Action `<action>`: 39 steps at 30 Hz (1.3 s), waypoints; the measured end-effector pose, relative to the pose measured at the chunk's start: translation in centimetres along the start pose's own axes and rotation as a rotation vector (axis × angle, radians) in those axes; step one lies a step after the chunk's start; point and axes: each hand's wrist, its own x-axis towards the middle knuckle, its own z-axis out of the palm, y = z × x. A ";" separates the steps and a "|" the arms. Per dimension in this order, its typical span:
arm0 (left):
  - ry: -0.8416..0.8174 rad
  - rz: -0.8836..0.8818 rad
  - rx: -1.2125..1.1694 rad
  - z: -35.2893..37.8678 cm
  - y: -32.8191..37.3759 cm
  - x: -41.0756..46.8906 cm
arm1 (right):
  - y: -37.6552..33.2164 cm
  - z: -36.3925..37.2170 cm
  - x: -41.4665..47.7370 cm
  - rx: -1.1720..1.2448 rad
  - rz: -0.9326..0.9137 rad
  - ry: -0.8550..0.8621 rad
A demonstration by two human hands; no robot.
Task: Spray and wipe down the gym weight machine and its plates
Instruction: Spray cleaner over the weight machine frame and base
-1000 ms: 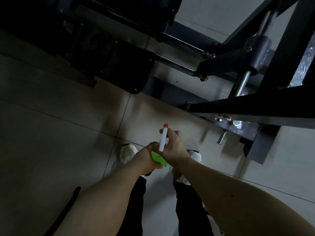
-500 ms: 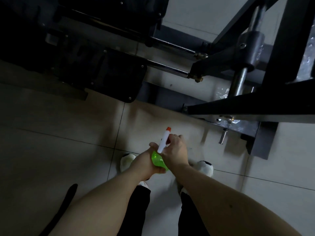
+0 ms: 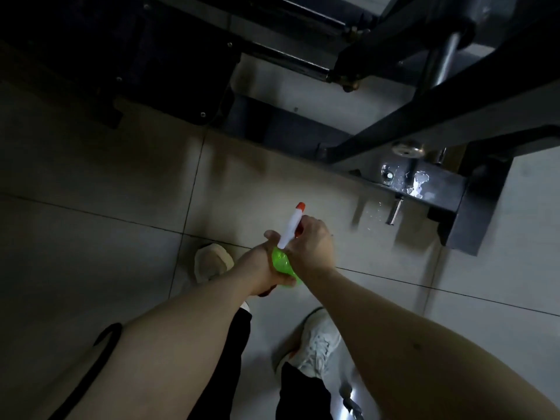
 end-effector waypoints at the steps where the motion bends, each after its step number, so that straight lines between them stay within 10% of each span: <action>1: 0.012 -0.007 0.013 0.4 -0.1 -0.2 | 0.5 -0.2 -0.3 -0.011 -0.024 0.000; 39: 0.138 0.254 -0.085 0.5 8.3 -17.0 | -2.3 -8.0 -13.5 0.120 -0.152 0.486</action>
